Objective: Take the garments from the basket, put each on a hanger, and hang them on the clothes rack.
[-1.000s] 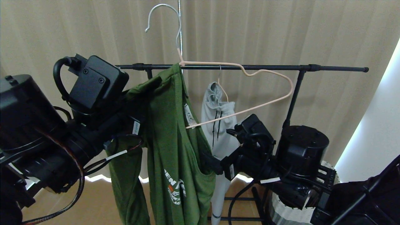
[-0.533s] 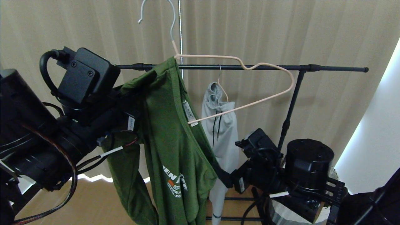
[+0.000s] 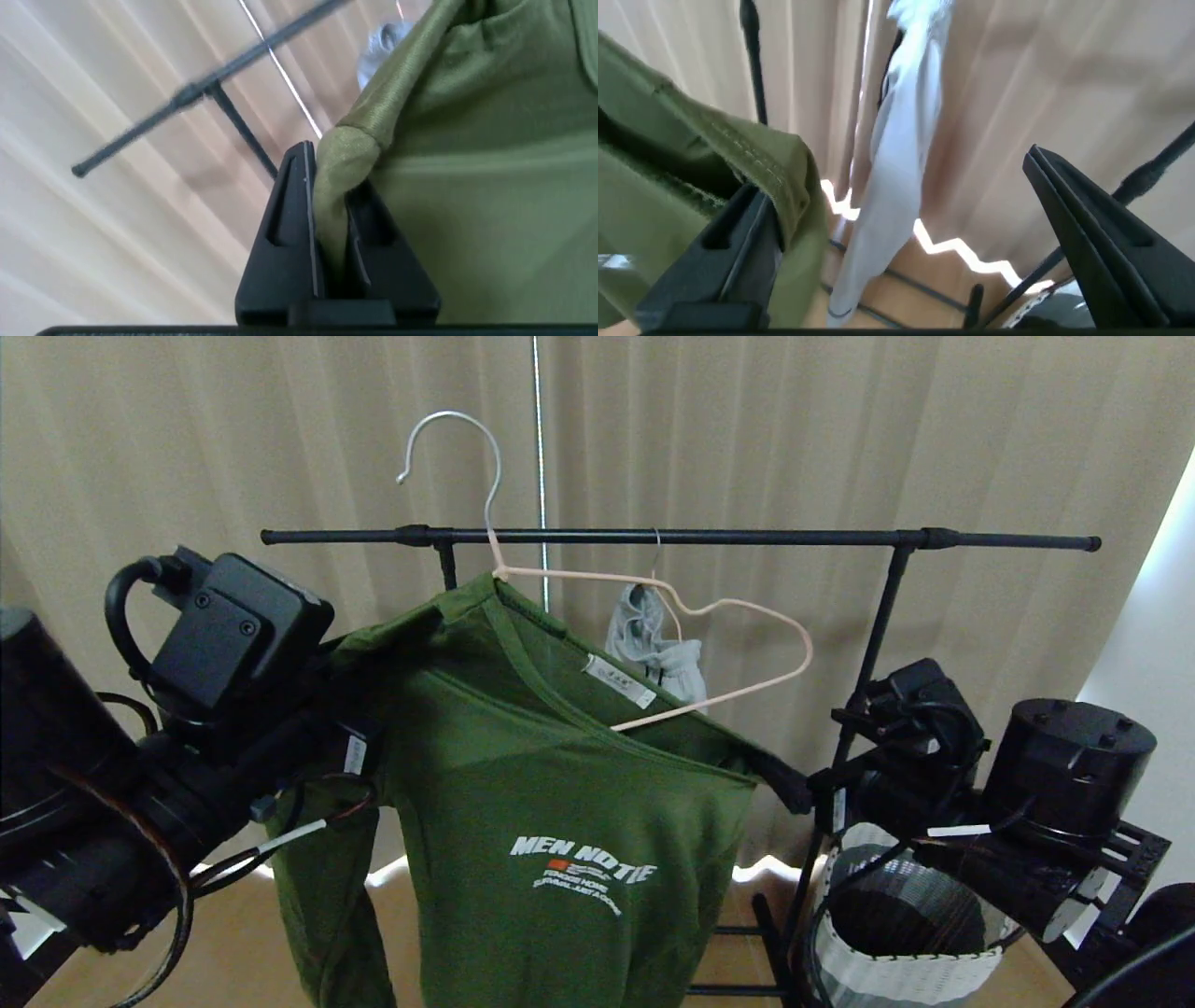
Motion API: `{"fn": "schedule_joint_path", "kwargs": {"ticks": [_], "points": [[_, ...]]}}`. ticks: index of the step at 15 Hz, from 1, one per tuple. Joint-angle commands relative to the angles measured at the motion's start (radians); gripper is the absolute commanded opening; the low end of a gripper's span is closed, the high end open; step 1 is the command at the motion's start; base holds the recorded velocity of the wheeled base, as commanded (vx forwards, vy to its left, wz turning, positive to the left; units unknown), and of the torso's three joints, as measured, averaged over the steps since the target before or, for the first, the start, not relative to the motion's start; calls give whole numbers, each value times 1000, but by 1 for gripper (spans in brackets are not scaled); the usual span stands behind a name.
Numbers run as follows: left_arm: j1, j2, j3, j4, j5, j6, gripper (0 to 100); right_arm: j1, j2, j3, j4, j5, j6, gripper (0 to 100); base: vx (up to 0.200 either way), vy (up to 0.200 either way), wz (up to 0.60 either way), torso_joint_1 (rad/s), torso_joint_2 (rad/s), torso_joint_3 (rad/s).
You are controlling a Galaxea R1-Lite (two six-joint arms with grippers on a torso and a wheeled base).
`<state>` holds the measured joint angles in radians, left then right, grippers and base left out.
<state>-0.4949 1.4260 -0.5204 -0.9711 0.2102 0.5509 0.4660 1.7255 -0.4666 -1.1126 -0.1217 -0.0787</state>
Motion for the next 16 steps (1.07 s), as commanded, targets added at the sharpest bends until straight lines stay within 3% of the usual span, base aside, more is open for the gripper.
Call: {"fn": "schedule_joint_path", "kwargs": {"ticks": [1,4,8,10,12,16], "points": [[22,1,103,2,-2,46,0,-55,-46,-55,10,-1,-3,100,0,0,0,0,0,0],[76,4,157,2,-3,124,0,-55,-67,-99,37,-1,-3,100,0,0,0,0,0,0],[81,37,160,2,-2,123,0,-24,-92,-96,62,2,-3,100,0,0,0,0,0,0],[81,91,135,-35,9,113,0,111,-135,-27,62,5,-4,100,0,0,0,0,0,0],[79,125,125,-84,23,86,0,192,-147,6,62,7,-4,100,0,0,0,0,0,0],[76,163,112,-155,51,72,0,229,-127,-17,62,10,-33,100,0,0,0,0,0,0]]}}
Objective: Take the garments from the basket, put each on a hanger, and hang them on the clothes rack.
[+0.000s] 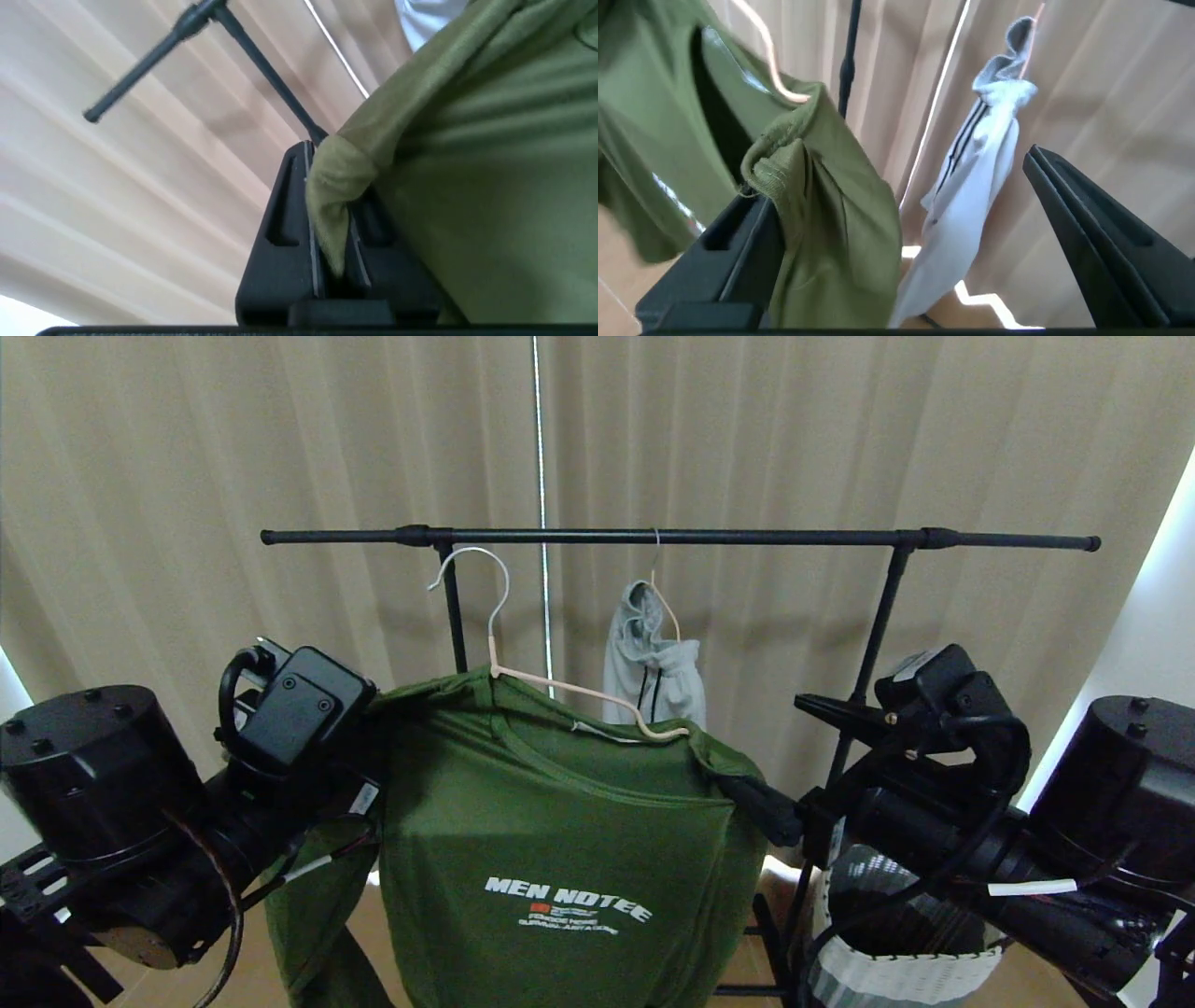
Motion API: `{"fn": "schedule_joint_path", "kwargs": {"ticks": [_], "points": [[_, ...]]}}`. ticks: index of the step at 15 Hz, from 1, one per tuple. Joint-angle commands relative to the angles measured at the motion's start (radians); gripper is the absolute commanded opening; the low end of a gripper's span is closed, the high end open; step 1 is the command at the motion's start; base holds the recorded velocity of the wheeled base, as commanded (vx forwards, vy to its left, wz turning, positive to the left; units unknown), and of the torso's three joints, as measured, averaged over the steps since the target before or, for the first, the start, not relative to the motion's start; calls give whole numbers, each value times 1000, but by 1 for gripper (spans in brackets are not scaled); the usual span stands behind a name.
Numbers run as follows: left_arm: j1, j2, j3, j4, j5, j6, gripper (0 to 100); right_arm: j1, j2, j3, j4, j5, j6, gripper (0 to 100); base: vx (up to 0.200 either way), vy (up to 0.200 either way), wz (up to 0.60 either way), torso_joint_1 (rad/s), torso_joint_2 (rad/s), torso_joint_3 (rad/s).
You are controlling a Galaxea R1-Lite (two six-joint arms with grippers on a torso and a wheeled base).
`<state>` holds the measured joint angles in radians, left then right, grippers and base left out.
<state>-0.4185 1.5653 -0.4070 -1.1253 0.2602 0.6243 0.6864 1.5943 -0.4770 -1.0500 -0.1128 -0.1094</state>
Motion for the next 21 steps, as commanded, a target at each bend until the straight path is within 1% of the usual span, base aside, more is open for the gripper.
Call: {"fn": "schedule_joint_path", "kwargs": {"ticks": [1,4,6,8,10,13,15,16,17,19,20,21], "points": [[-6,24,1,-2,1,-14,0,10,12,-18,1,2,-6,100,0,0,0,0,0,0],[-20,24,-3,-5,1,-20,0,10,49,-60,11,2,-10,100,0,0,0,0,0,0],[-3,25,-49,-4,11,-31,0,13,69,-71,31,2,-23,100,0,0,0,0,0,0],[29,38,-76,-5,70,-55,0,24,66,-61,31,2,-23,100,0,0,0,0,0,0],[21,36,-67,-5,74,-77,0,25,62,-68,31,2,-24,100,0,0,0,0,0,0],[-17,36,-69,-5,76,-84,0,25,72,-95,38,2,-46,100,0,0,0,0,0,0],[10,42,-128,-4,82,-93,0,27,72,-81,56,2,-50,100,0,0,0,0,0,0],[44,51,-138,-4,91,-93,0,41,67,-75,54,4,-49,100,0,0,0,0,0,0],[55,55,-125,-5,94,-95,0,47,66,-75,50,5,-49,100,0,0,0,0,0,0],[29,50,-95,-7,91,-115,0,56,66,-87,47,38,-49,100,0,0,0,0,0,0],[-19,48,-85,-7,91,-144,0,58,69,-104,48,56,-50,100,0,0,0,0,0,0],[-46,47,-78,-7,86,-163,0,58,76,-126,51,56,-50,100,0,0,0,0,0,0]]}}
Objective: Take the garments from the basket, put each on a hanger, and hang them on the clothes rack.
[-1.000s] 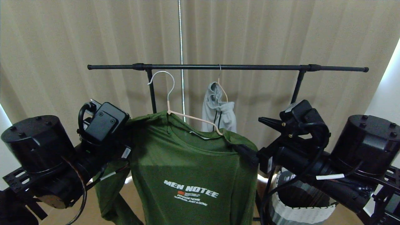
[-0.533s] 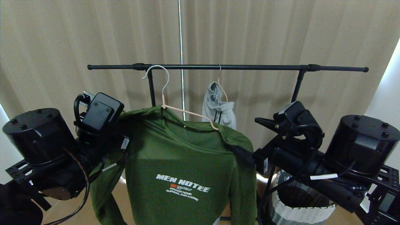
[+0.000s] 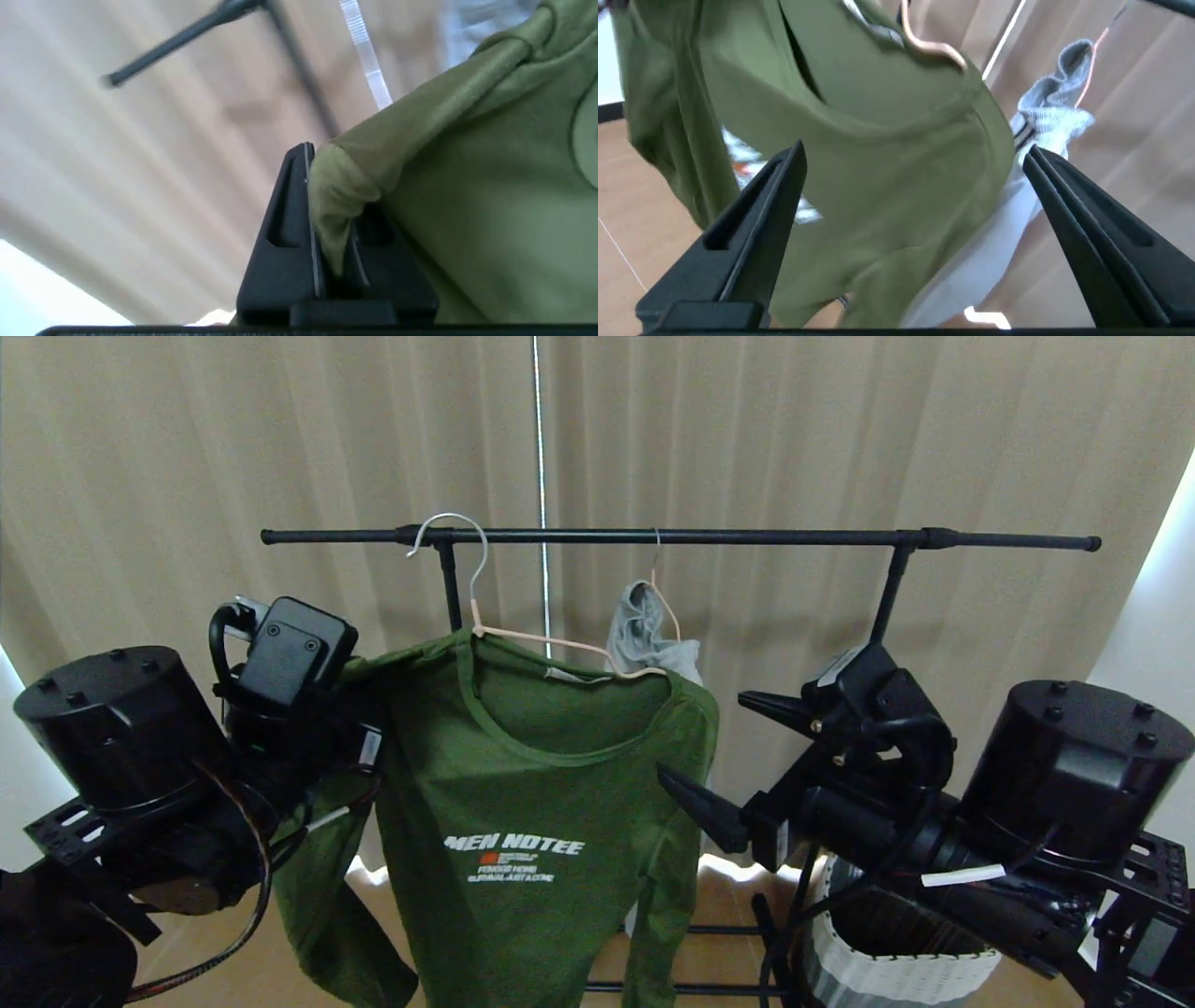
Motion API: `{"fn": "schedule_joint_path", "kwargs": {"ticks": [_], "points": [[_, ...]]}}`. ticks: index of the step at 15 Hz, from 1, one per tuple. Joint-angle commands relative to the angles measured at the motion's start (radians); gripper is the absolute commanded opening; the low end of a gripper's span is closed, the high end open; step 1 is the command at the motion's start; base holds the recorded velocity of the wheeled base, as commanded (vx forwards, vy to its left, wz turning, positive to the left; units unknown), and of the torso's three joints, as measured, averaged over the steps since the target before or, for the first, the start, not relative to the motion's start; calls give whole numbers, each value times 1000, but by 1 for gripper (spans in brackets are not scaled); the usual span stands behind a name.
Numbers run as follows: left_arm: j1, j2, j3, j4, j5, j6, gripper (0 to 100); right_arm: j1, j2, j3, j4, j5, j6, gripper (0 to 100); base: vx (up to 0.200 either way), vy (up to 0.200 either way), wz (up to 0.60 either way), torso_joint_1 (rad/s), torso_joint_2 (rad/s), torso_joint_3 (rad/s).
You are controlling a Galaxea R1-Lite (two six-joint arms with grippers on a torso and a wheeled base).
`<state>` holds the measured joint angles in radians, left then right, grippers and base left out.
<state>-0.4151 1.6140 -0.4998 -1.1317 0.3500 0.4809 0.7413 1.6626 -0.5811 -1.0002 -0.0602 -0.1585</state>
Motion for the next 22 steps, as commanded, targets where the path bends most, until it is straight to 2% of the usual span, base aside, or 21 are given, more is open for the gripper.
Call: {"fn": "schedule_joint_path", "kwargs": {"ticks": [1,3,5,6,10,13,20,21,22], "points": [[-88,-13,27,0,-5,-27,0,1,23,-62,6,3,-3,100,0,0,0,0,0,0],[-128,-22,44,0,-5,-19,0,-5,51,-115,9,0,-15,100,0,0,0,0,0,0],[-165,-26,53,1,-5,-16,0,-62,94,-163,17,-1,-99,100,0,0,0,0,0,0],[-169,-26,56,1,-5,-16,0,-76,103,-174,15,-1,-116,100,0,0,0,0,0,0],[-174,-28,70,-2,-6,-15,0,-91,112,-178,18,-6,-121,100,0,0,0,0,0,0],[-225,-22,76,-37,-8,-15,0,-88,111,-181,52,-6,-139,100,0,0,0,0,0,0],[-257,-19,86,-39,-9,21,0,-79,108,-172,49,-4,-159,100,0,0,0,0,0,0],[-258,-20,90,-39,-9,21,0,-77,108,-172,48,-4,-159,0,0,0,0,0,0,0],[-258,-22,92,-42,-9,21,0,-77,108,-172,46,-4,-159,0,0,0,0,0,0,0]]}}
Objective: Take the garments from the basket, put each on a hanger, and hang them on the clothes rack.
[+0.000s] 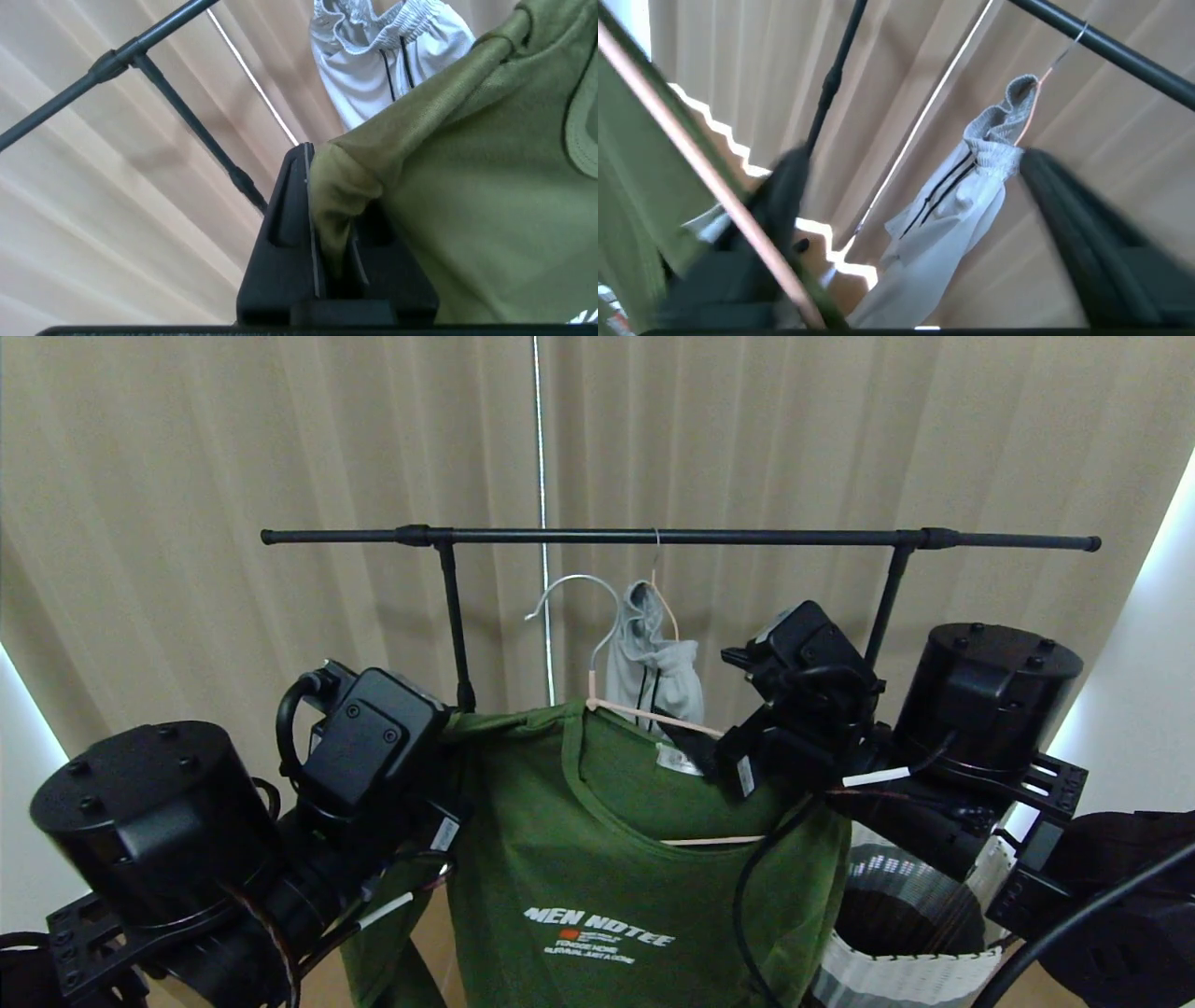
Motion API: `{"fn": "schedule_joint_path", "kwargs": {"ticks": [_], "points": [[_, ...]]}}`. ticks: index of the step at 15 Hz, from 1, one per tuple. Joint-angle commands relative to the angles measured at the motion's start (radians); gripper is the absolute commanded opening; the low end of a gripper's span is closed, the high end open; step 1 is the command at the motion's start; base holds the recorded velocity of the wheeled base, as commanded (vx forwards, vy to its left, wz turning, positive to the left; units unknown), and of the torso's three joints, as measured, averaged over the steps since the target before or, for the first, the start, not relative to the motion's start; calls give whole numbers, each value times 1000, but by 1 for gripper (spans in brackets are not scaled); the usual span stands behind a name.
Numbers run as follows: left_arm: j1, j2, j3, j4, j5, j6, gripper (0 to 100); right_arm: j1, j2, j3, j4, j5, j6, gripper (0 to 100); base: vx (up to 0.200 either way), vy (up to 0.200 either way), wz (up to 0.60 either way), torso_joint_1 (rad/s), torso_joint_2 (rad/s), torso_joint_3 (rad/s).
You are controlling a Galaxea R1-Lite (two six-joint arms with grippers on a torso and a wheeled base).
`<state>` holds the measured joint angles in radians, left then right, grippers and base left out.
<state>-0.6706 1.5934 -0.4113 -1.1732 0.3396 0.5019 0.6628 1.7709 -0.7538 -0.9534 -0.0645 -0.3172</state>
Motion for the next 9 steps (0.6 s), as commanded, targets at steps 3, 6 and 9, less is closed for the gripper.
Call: {"fn": "schedule_joint_path", "kwargs": {"ticks": [3,6,9], "points": [[-1,-3,5,-2,3,0,0,1,-1,4,-1,0,0,0,0,0,0,0,0,0],[-1,-3,8,-3,3,0,0,1,-2,11,-2,0,0,0,0,0,0,0,0,0],[0,-7,17,-2,3,-2,0,1,-10,22,-5,0,1,0,0,0,0,0,0,0]]}}
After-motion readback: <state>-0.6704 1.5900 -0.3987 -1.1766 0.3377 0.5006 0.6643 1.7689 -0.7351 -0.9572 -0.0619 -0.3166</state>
